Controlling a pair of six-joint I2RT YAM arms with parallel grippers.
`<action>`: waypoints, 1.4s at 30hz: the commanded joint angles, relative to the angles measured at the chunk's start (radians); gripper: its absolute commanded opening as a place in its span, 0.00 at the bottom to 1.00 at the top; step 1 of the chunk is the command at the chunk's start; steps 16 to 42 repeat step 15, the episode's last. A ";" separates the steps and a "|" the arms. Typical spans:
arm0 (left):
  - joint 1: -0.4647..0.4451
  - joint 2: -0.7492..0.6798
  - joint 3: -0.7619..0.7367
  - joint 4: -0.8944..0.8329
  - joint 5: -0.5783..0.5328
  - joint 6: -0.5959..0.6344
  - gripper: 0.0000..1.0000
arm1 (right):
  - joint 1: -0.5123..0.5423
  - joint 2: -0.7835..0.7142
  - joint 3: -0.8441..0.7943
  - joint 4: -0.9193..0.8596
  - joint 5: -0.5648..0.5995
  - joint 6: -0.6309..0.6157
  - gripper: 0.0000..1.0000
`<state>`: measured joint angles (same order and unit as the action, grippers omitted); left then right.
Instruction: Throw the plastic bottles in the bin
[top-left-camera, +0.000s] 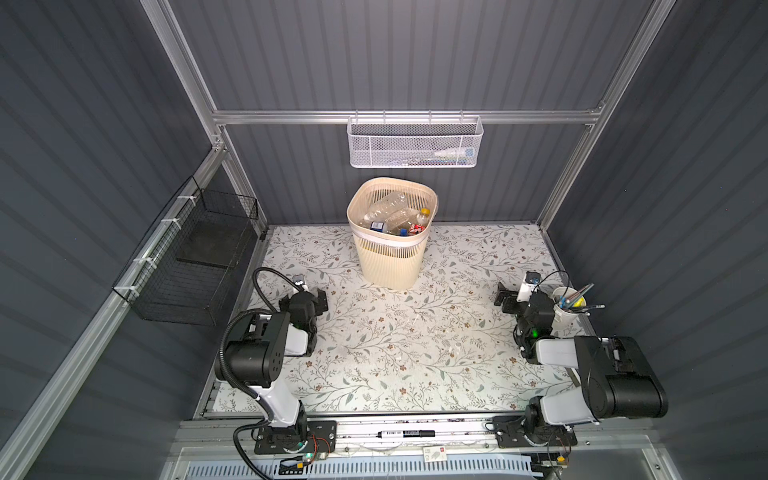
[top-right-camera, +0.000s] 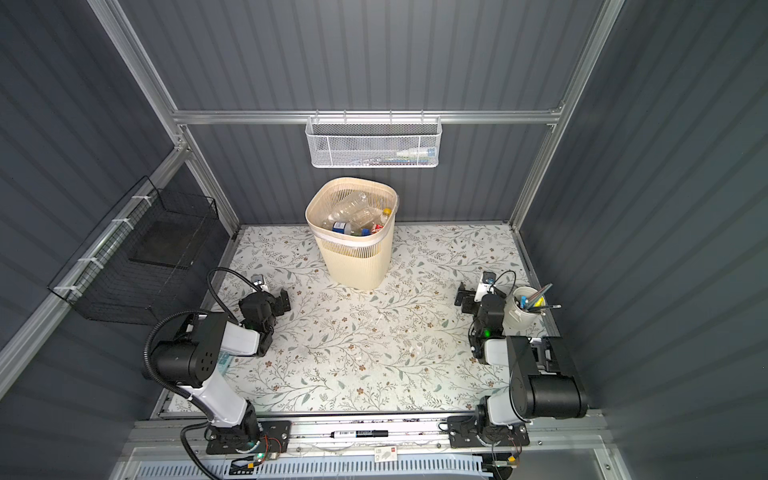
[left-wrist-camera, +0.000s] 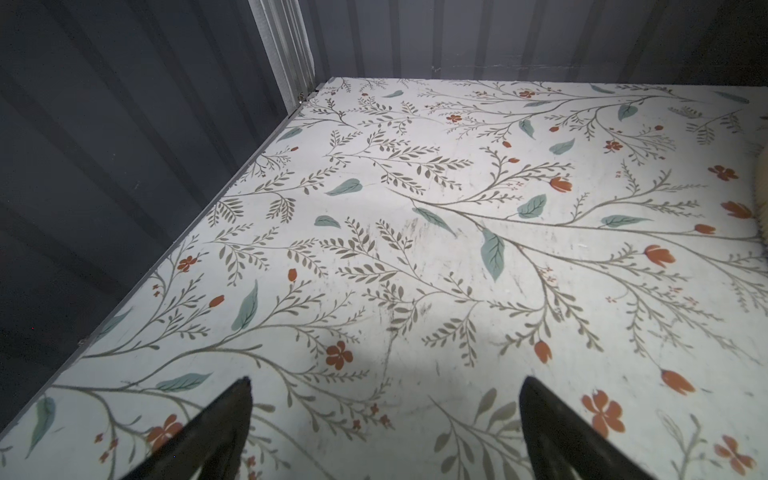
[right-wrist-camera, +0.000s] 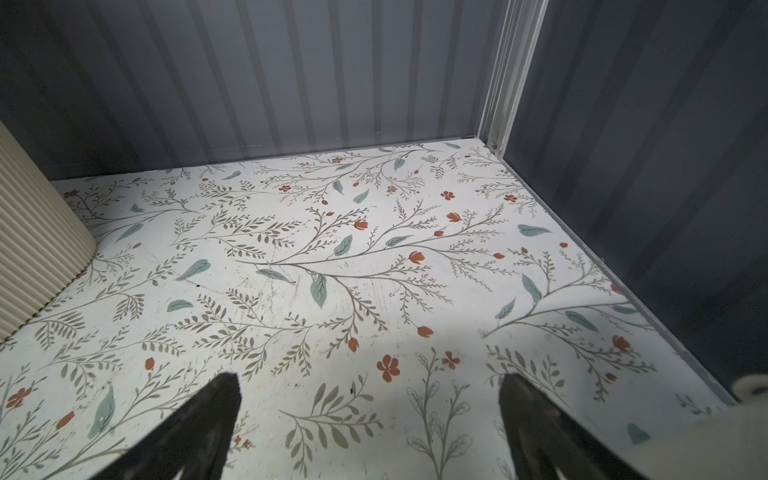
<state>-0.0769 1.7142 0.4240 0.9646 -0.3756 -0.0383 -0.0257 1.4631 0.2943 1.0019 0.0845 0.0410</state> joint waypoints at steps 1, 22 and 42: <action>0.000 0.000 0.018 -0.003 0.004 -0.013 1.00 | -0.005 0.000 0.015 0.012 -0.006 0.002 0.99; -0.001 -0.001 0.018 -0.004 0.005 -0.014 1.00 | -0.006 -0.001 0.014 0.013 -0.007 0.003 0.99; -0.001 -0.001 0.018 -0.004 0.005 -0.014 1.00 | -0.006 -0.001 0.014 0.013 -0.007 0.003 0.99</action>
